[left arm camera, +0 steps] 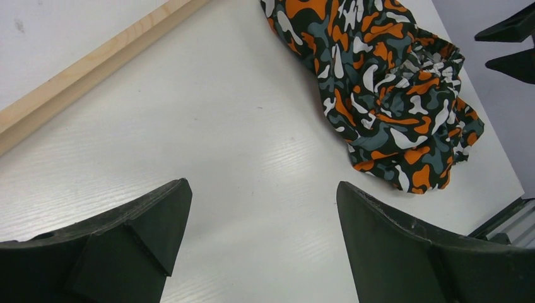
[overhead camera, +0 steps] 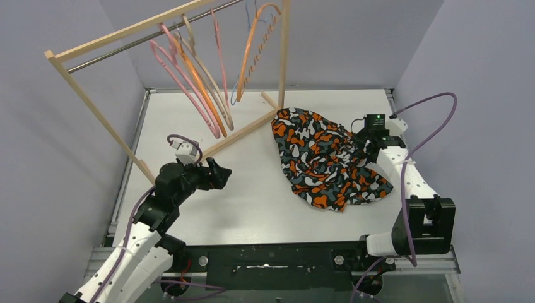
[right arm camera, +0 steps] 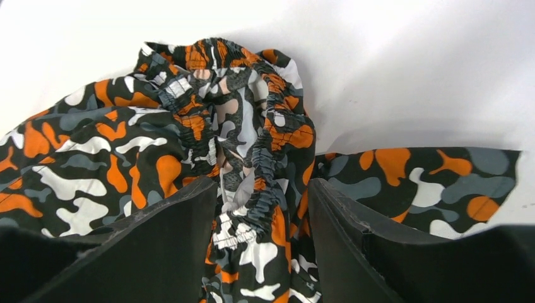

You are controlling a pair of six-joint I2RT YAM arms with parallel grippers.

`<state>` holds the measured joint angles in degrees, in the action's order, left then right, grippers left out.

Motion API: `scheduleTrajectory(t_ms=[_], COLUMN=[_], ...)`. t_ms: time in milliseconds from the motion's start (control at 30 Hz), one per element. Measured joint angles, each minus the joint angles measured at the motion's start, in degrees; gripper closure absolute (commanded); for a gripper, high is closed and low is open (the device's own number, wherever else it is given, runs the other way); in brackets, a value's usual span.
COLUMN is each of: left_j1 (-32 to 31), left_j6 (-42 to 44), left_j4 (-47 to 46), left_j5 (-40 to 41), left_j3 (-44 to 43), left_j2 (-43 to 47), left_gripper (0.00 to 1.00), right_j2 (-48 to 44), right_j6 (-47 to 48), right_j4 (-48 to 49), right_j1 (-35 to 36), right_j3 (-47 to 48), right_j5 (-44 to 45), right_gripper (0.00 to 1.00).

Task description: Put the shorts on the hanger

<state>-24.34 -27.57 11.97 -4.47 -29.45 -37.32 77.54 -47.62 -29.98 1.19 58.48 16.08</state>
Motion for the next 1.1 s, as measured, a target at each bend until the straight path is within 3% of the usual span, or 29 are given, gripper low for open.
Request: scheduleTrajectory(t_ms=[233, 367, 467, 567, 600, 867, 1100], left_j1=[0.0, 0.0, 0.0, 0.0, 0.0, 0.0, 0.0], left_j6=[1.7, 2.4, 2.8, 3.0, 3.1, 3.6, 1.7], left_j4=[-0.2, -0.2, -0.2, -0.2, -0.2, 0.0, 3.1], left_j5=[-0.8, -1.0, -1.1, -1.2, -1.2, 0.0, 2.8], left_j3=[0.0, 0.0, 0.0, 0.0, 0.0, 0.0, -1.1], left_j2=[1.4, 1.7, 1.9, 2.0, 2.0, 2.1, 2.1], left_gripper=[0.14, 0.15, 0.15, 0.17, 0.17, 0.27, 0.34], right_j2=[5.1, 7.7, 9.0, 8.8, 8.5, 3.1, 2.0], right_j6=[-7.0, -8.7, -8.9, -8.4, -7.7, 3.7, 15.9], right_j4=[0.4, 0.9, 0.7, 0.6, 0.6, -2.3, -9.2], right_j1=[0.0, 0.0, 0.0, 0.0, 0.0, 5.0, 20.8], right_j3=[0.0, 0.0, 0.0, 0.0, 0.0, 4.0, 25.9], right_j5=[-0.9, -1.5, -1.8, -1.7, -1.6, -1.2, -3.0], right_gripper=[0.46, 0.53, 0.68, 0.97, 1.00, 1.00, 1.00])
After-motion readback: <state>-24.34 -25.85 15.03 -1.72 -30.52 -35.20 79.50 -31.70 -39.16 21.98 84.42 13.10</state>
